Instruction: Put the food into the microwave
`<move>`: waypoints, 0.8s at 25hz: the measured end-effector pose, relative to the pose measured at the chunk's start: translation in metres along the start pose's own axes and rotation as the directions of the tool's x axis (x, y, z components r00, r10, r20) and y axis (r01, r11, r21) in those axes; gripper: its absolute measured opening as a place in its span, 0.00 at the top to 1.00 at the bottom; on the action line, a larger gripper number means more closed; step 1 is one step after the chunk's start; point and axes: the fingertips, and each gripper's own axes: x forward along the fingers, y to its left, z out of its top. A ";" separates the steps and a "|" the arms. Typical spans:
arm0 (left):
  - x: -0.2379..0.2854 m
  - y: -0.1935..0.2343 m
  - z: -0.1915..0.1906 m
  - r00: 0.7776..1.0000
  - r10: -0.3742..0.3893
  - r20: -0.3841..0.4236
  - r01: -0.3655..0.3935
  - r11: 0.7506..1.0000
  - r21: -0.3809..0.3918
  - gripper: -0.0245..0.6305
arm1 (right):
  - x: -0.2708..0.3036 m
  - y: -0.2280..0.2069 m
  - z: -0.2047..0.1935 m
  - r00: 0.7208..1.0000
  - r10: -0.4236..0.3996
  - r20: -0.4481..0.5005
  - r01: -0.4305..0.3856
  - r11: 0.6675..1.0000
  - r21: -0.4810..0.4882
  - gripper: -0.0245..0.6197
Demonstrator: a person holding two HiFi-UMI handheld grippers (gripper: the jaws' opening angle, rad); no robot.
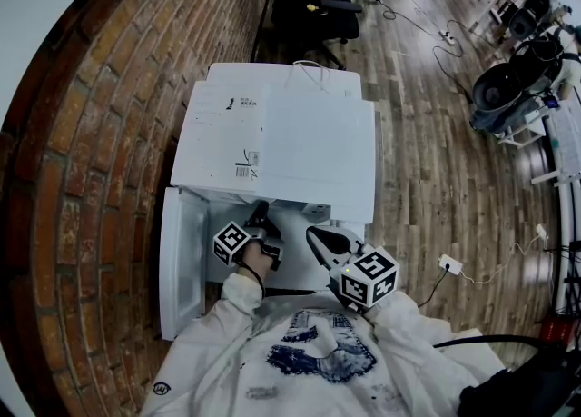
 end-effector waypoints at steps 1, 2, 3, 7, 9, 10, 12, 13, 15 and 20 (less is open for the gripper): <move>0.000 -0.001 0.000 1.000 0.004 -0.004 -0.004 1.000 0.010 0.93 | 0.000 0.000 0.000 1.000 0.001 0.000 -0.001 1.000 -0.001 0.94; 0.000 -0.001 -0.001 1.000 0.008 -0.007 -0.008 1.000 0.017 0.92 | 0.000 0.000 0.000 1.000 0.002 0.001 -0.002 1.000 -0.001 0.94; 0.000 -0.001 -0.001 1.000 0.013 -0.010 -0.013 1.000 0.023 0.91 | -0.001 0.000 0.000 1.000 0.002 0.000 -0.002 1.000 -0.001 0.94; -0.001 0.001 -0.005 0.999 0.031 -0.025 -0.030 0.999 0.043 0.87 | -0.003 0.000 -0.002 1.000 0.001 0.003 -0.001 1.000 0.003 0.94; -0.003 0.002 -0.006 0.999 0.029 -0.026 -0.027 0.998 0.049 0.87 | -0.004 0.000 -0.002 1.000 0.004 0.005 -0.004 1.000 0.006 0.94; -0.003 0.002 -0.006 0.999 0.027 -0.024 -0.026 0.998 0.049 0.87 | -0.005 0.001 -0.003 1.000 0.006 0.005 -0.006 1.000 0.006 0.94; -0.006 0.003 -0.007 0.999 0.028 -0.023 -0.027 0.998 0.051 0.87 | -0.006 0.001 -0.004 1.000 0.009 0.007 -0.009 1.000 0.006 0.94; -0.007 0.003 -0.008 0.999 0.030 -0.023 -0.029 0.998 0.054 0.87 | -0.007 0.001 -0.005 1.000 0.011 0.008 -0.011 1.000 0.007 0.94; -0.011 0.002 -0.009 0.999 0.033 -0.024 -0.031 0.997 0.068 0.87 | -0.008 0.001 -0.005 1.000 0.014 0.010 -0.014 1.000 0.008 0.94; -0.022 -0.010 -0.017 0.999 0.024 -0.046 -0.018 0.989 0.144 0.87 | -0.013 0.006 -0.004 0.999 0.033 0.020 -0.033 0.999 0.005 0.94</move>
